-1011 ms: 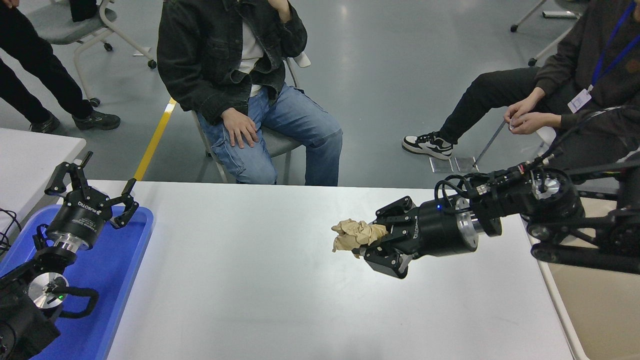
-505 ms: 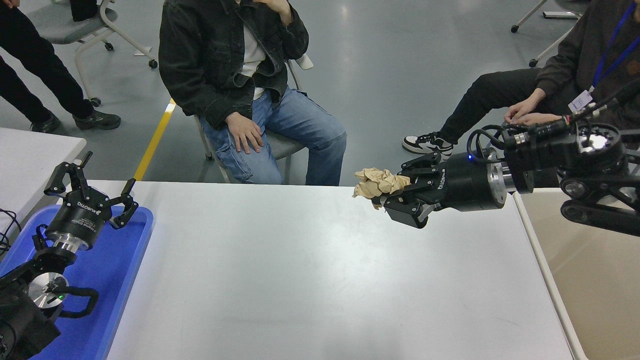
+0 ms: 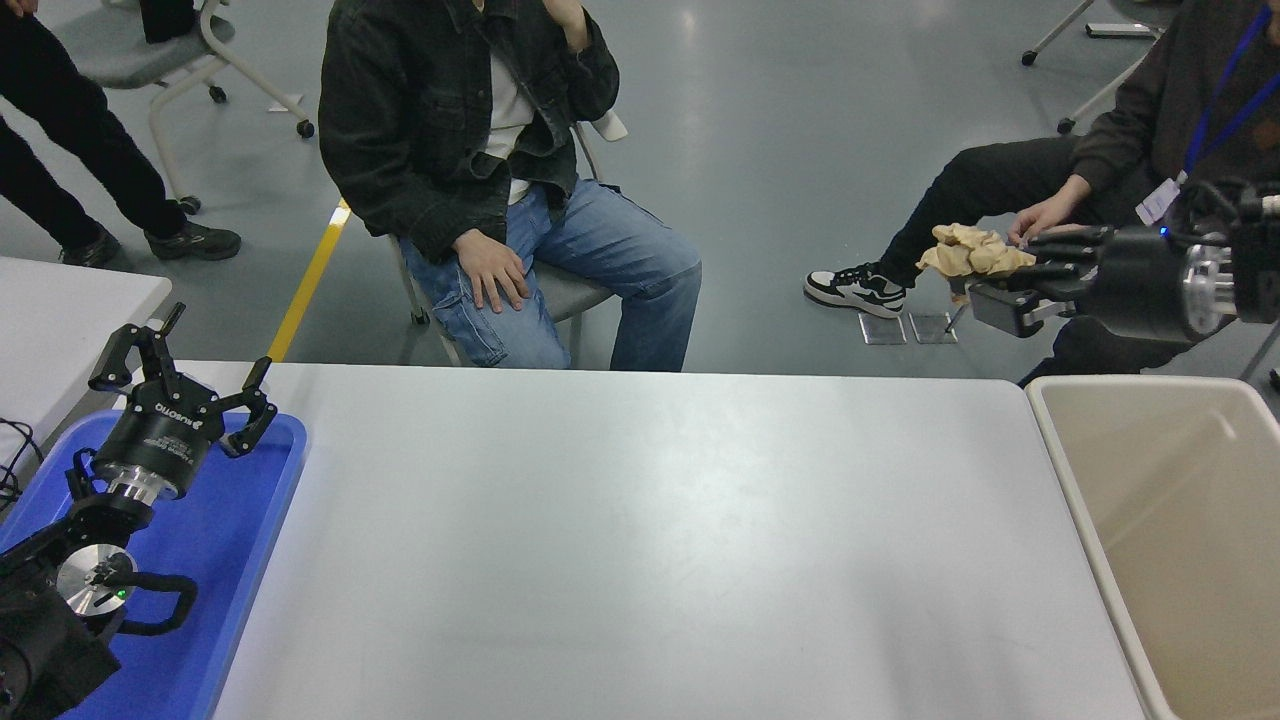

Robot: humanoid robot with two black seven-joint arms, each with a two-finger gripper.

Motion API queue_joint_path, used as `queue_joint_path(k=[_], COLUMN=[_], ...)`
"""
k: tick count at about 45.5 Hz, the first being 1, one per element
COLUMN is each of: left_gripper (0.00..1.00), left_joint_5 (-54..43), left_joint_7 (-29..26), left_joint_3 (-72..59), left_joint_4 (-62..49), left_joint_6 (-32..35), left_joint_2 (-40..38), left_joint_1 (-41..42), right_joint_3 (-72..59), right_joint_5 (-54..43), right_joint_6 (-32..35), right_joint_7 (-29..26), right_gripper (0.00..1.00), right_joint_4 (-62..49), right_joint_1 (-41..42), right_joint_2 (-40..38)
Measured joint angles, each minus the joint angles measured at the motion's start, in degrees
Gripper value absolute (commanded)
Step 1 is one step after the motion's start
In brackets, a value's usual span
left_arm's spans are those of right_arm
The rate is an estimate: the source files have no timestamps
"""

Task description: Clean the table surface

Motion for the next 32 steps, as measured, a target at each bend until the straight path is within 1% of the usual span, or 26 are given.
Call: queue_joint_path(k=[15,25,32], left_gripper=[1.00,1.00,1.00], left_joint_5=[0.01,0.01,0.01], left_joint_7=[0.01,0.02,0.02], left_joint_3=[0.00,0.00,0.00], left_joint_4=[0.01,0.01,0.00], left_joint_6=[0.00,0.00,0.00], left_joint_2=[0.00,0.01,0.01], left_joint_1=[0.00,0.00,0.00], right_joint_3=[0.14,0.17,0.17], right_joint_5=[6.26,12.46,16.13], right_joint_6=[-1.02,-2.21,-2.62], right_joint_7=[1.96,3.09,3.88], right_gripper=[0.00,0.00,0.00], right_joint_4=[-16.86,-27.14,-35.89], right_joint_1=[-9.72,-17.38,-22.21], right_joint_2=[-1.65,-0.78,1.67])
